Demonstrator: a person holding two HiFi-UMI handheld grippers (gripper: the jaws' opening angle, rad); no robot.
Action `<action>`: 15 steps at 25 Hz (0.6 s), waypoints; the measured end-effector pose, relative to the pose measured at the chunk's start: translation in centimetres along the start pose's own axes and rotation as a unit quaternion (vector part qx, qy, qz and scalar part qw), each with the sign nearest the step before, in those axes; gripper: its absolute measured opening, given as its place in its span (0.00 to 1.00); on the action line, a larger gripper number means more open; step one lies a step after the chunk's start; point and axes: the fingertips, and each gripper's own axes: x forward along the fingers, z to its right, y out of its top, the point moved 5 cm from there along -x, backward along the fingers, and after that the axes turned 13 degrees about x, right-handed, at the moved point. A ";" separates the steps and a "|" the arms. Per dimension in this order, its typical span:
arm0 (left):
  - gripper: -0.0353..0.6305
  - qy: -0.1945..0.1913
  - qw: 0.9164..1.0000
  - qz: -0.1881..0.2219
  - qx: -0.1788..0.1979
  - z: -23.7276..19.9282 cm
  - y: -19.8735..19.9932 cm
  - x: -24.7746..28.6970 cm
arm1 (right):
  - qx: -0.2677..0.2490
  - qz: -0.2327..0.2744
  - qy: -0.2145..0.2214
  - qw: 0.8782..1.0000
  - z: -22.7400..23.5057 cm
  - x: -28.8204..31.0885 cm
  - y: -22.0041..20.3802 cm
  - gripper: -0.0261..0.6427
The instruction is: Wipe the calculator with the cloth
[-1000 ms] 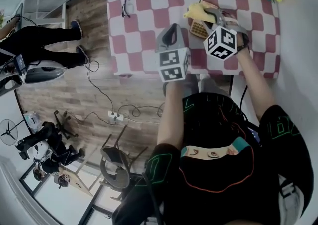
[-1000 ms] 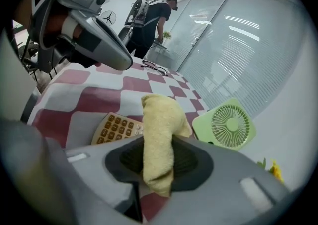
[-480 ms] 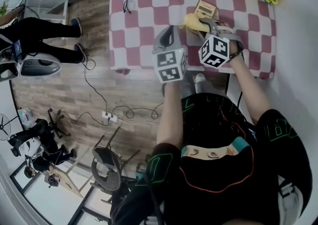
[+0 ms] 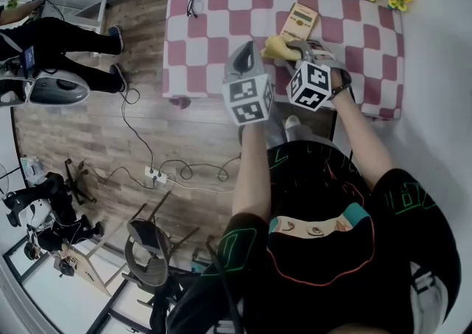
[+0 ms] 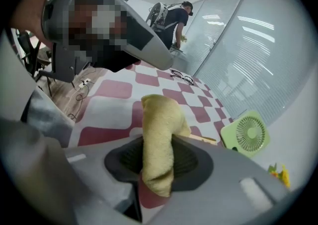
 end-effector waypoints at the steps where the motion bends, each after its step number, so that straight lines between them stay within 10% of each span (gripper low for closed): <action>1: 0.07 0.003 1.000 0.004 -0.001 0.0 0.1 -0.1 | 0.013 0.002 0.019 1.000 -0.1 -0.1 0.2 0.22; 8: 0.07 0.029 0.999 0.041 -0.013 -0.6 2.1 -1.6 | 0.183 0.068 0.072 0.978 3.0 -2.8 2.1 0.22; 15: 0.07 0.033 0.995 0.093 0.002 0.2 6.0 -3.1 | 0.375 0.223 0.004 0.900 10.1 -10.2 1.3 0.22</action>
